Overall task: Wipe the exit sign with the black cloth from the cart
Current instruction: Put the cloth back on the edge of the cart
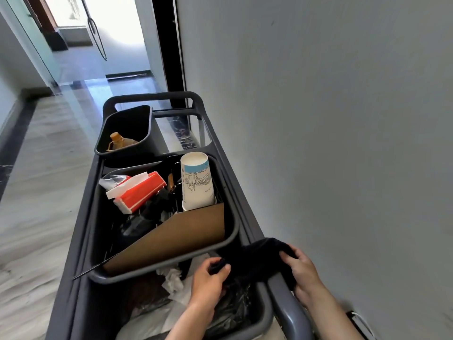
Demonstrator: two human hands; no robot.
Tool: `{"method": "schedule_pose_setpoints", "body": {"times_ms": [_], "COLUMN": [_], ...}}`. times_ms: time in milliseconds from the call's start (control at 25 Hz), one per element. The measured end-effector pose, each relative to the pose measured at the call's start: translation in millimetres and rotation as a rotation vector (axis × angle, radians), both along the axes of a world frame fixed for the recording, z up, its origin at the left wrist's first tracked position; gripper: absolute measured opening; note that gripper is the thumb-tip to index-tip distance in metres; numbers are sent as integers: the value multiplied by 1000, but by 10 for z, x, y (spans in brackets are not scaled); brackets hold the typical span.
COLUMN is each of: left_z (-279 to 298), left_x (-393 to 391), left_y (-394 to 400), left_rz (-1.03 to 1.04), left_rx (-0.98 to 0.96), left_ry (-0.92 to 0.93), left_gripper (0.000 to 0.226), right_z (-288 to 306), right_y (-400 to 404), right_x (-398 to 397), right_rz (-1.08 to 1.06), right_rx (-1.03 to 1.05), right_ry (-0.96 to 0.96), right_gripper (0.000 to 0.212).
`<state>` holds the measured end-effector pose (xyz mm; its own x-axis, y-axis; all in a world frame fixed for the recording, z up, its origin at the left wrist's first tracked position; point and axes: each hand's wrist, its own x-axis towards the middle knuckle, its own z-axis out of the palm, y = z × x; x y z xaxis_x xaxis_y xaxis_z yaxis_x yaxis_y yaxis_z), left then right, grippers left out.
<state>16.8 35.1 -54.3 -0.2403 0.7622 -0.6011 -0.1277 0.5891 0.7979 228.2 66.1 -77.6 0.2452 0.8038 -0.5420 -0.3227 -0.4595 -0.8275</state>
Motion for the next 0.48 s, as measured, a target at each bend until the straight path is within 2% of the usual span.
{"method": "schedule_pose_setpoints", "body": {"times_ms": [160,320,480], "left_z": [0,27,153], "left_x": [-59,-223,-232], "left_y": [27,27,-44], "left_rz": [-90,-195,-196], "left_rx": [-48,-36,22], "left_ry": [-14,105,202], "left_gripper": [12,29,26], "right_z": [-13,71,251], "right_y": [-19,-74,-230], "right_x": [34,91,168], "right_rz": [53,76,82], "right_rx": [0,27,67], "right_ry": [-20,-69,-111], "right_gripper": [15,27,33]}}
